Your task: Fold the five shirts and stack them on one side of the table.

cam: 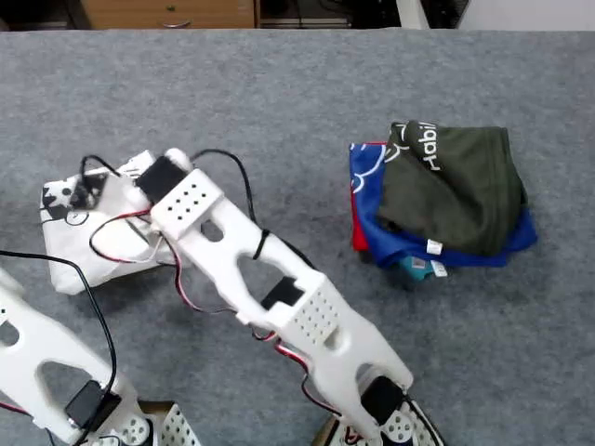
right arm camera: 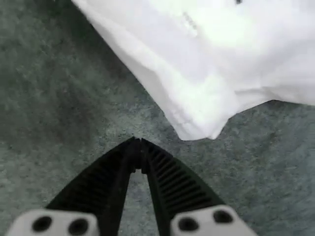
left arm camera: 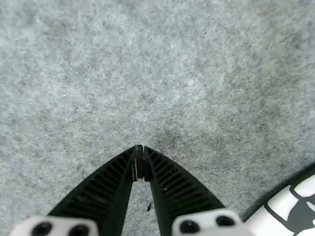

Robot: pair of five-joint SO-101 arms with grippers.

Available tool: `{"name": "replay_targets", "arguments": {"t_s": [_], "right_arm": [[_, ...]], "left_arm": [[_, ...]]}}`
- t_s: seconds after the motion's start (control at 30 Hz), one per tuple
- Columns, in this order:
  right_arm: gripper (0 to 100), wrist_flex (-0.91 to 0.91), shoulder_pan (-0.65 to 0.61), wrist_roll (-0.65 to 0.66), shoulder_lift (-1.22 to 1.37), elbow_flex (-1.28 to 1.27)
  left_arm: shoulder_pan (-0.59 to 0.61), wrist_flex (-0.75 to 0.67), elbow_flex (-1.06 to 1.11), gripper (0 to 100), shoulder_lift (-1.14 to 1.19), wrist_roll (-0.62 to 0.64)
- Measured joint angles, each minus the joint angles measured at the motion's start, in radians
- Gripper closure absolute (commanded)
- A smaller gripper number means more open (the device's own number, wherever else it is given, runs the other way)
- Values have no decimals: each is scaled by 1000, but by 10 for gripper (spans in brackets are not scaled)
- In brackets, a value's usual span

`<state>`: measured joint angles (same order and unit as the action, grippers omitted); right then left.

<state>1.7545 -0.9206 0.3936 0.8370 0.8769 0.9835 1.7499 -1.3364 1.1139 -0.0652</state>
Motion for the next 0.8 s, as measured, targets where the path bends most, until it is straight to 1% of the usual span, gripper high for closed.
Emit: {"name": "replay_targets", "arguments": {"t_s": [0.2, 0.3, 0.5, 0.63, 0.7, 0.8], "right_arm": [[995, -146, 63, 0, -48, 35], [995, -250, 66, 0, -41, 87], [995, -460, 66, 0, 106, 166], [995, -443, 49, 0, 215, 204], [995, -379, 51, 0, 242, 242], [995, -233, 54, 0, 258, 308]], "left_arm": [[0, 0, 0, 981, 0, 0], [-5, 0, 0, 981, 0, 0], [-12, 0, 0, 981, 0, 0], [-18, 0, 0, 981, 0, 0], [-18, 0, 0, 981, 0, 0], [-18, 0, 0, 981, 0, 0]]}}
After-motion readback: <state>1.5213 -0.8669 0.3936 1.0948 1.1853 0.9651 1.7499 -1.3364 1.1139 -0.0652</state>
